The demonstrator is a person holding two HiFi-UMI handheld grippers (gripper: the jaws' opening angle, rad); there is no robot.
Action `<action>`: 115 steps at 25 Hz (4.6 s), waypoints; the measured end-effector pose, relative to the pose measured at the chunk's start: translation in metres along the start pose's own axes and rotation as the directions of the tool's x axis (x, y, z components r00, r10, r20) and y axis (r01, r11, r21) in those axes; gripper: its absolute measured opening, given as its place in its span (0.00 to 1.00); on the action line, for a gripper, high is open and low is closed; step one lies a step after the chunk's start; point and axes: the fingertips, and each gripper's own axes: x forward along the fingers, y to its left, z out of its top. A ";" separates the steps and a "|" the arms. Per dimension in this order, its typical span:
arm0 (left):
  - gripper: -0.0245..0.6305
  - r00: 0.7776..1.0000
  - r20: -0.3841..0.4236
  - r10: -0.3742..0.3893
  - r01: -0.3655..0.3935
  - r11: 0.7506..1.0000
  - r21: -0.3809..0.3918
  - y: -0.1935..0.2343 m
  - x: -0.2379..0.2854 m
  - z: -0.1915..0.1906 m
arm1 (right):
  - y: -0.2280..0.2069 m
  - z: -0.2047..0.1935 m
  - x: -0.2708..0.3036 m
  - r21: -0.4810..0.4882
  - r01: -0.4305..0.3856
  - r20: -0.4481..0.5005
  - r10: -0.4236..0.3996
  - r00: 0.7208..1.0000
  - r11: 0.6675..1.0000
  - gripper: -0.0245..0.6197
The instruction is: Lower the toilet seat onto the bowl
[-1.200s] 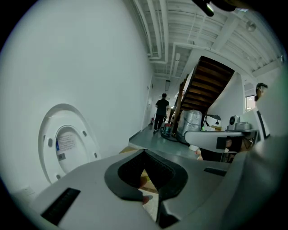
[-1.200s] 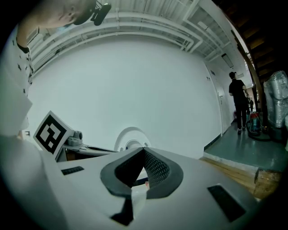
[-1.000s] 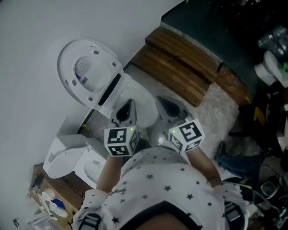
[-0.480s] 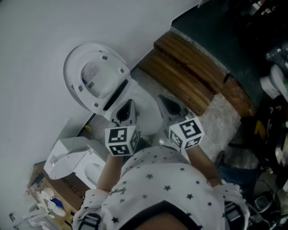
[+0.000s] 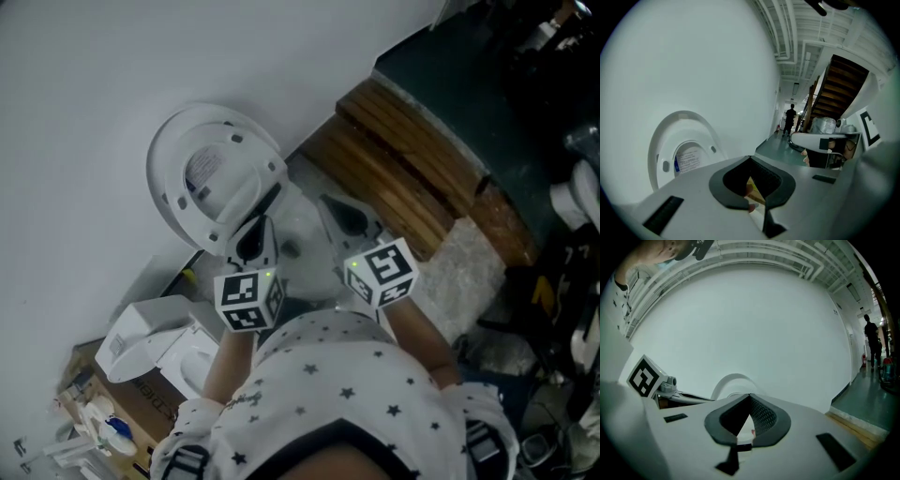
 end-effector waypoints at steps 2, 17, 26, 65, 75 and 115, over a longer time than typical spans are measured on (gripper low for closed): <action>0.04 1.000 0.002 0.027 -0.027 1.000 -0.008 0.015 0.004 0.003 | 0.005 0.004 0.016 -0.004 -0.032 0.007 0.032 0.999 0.999 0.05; 0.04 0.974 0.018 0.225 -0.222 0.969 -0.105 0.111 0.007 0.018 | 0.027 0.003 0.111 0.022 -0.175 -0.052 0.176 0.983 0.984 0.05; 0.04 0.920 0.030 0.391 -0.380 0.907 -0.180 0.142 0.004 0.021 | 0.023 0.012 0.146 0.003 -0.305 -0.076 0.304 0.950 0.952 0.05; 0.27 0.788 -0.010 0.616 -0.595 0.756 -0.273 0.244 0.046 0.018 | 0.044 -0.008 0.308 -0.080 -0.590 -0.241 0.559 0.794 0.804 0.22; 0.37 0.782 -0.036 0.623 -0.607 0.745 -0.276 0.275 0.063 0.012 | 0.050 -0.019 0.342 -0.089 -0.593 -0.279 0.551 0.786 0.800 0.35; 0.37 0.785 -0.086 0.613 -0.607 0.735 -0.301 0.287 0.073 -0.006 | 0.046 -0.035 0.356 -0.098 -0.555 -0.315 0.503 0.804 0.826 0.39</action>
